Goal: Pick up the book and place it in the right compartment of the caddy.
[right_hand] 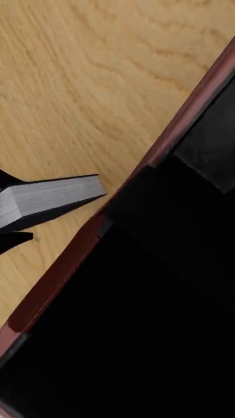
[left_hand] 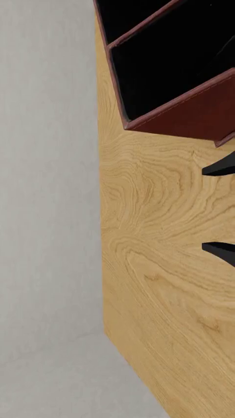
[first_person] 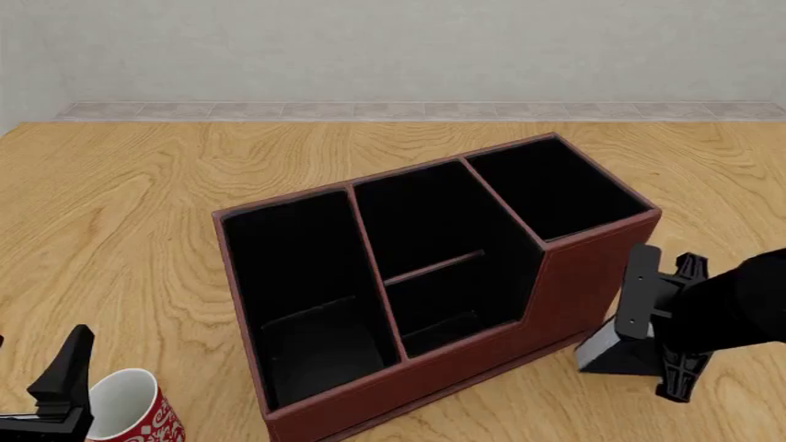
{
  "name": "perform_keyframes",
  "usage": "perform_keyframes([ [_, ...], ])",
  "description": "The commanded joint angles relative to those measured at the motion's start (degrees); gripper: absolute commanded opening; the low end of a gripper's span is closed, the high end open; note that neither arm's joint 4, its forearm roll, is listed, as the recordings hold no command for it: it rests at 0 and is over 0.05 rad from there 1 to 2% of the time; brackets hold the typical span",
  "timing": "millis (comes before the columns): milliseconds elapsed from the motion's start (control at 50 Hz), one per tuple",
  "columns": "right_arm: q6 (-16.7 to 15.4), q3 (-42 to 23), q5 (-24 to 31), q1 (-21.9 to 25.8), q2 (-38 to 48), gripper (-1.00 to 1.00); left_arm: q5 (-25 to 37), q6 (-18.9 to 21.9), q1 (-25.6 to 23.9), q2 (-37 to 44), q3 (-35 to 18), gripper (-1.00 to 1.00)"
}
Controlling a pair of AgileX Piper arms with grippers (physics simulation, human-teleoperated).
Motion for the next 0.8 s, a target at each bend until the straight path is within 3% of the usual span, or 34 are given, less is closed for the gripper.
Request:
perform_keyframes([
  [20, 7.36, -0.89, 4.71, 5.14, 0.49, -1.0, 0.12, -0.03, -0.03, 0.0, -0.1, 1.0],
  [120, 9.52, -1.45, 6.5, 7.25, 0.17, -1.0, 0.22, -0.18, -0.07, 0.0, -0.11, 1.0],
  [260, 15.12, -2.44, 10.05, 12.09, -0.36, -1.0, 0.31, -0.16, -0.15, 0.01, -0.18, 1.0],
  [420, 17.91, -2.76, 12.49, 14.18, -1.55, -1.0, 0.27, -0.25, -0.33, 0.01, -0.17, 1.0],
  [440, 22.31, -2.81, 13.96, 18.28, -1.73, -1.0, 0.27, -0.24, -0.37, 0.01, -0.11, 1.0],
  [460, 22.21, -2.91, 14.18, 17.71, -2.09, -1.0, 0.27, -0.29, -0.36, 0.01, -0.11, 1.0],
  [520, 26.33, -3.12, 15.82, 21.38, -2.67, -1.0, 0.3, -0.33, -0.31, 0.01, -0.18, 1.0],
  [540, 25.41, -3.23, 16.18, 20.41, -3.09, -1.0, 0.33, -0.44, -0.31, 0.01, -0.19, 1.0],
  [640, 27.27, -3.84, 19.18, 21.33, -5.04, -1.0, 0.39, -0.4, -0.22, 0.0, -0.26, 1.0],
  [700, 26.02, -4.8, 21.15, 19.39, -6.45, -1.0, 0.42, -0.42, -0.27, 0.0, -0.35, 1.0],
  [720, 27.4, -5.2, 22.25, 20.59, -7.01, -1.0, 0.47, -0.58, -0.2, 0.0, -0.4, 1.0],
  [800, 26.91, -6.46, 24.84, 19.61, -8.49, -1.0, 0.63, -0.56, -0.26, 0.01, -0.4, 1.0],
])
